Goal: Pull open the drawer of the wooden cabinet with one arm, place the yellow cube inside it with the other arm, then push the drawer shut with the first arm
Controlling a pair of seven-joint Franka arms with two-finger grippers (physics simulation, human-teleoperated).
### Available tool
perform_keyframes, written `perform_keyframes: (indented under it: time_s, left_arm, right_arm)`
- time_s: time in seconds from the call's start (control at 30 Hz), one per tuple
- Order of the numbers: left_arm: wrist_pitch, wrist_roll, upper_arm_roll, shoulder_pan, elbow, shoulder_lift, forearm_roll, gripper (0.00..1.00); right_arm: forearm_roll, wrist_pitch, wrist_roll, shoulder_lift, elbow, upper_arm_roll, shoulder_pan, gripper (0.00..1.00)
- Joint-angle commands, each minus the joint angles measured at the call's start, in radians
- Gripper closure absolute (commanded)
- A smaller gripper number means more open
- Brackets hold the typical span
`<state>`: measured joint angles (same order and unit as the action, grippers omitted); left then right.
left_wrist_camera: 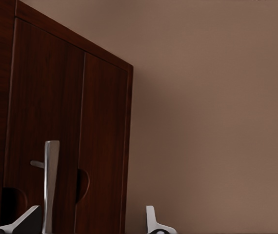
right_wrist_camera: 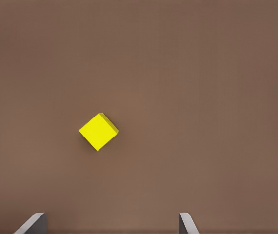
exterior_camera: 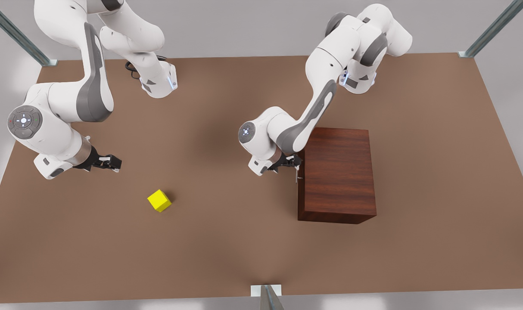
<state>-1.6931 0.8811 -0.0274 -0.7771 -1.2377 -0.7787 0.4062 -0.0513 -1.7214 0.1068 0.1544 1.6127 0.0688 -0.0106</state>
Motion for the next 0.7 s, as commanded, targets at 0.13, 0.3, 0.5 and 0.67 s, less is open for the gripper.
perform_keyframes:
  time_s: [0.13,0.3,0.5,0.67]
  left_arm:
    - [-0.042,0.193,0.001,0.001,-0.009,-0.005,0.037,0.0]
    - [-0.079,0.191,0.0,0.002,-0.022,-0.01,0.023,0.0]
    - [-0.079,0.17,-0.003,0.006,-0.012,-0.002,-0.026,0.0]
    - [-0.099,0.144,-0.005,0.004,-0.009,-0.001,-0.055,0.0]
  right_arm:
    - [0.001,0.0,0.001,0.005,0.0,0.0,0.001,0.0]
    - [0.001,0.0,0.001,0.005,0.0,0.0,0.001,0.0]
    - [0.001,0.0,0.001,0.005,0.0,0.0,0.001,0.0]
    - [0.001,0.0,0.001,0.005,0.0,0.0,0.001,0.0]
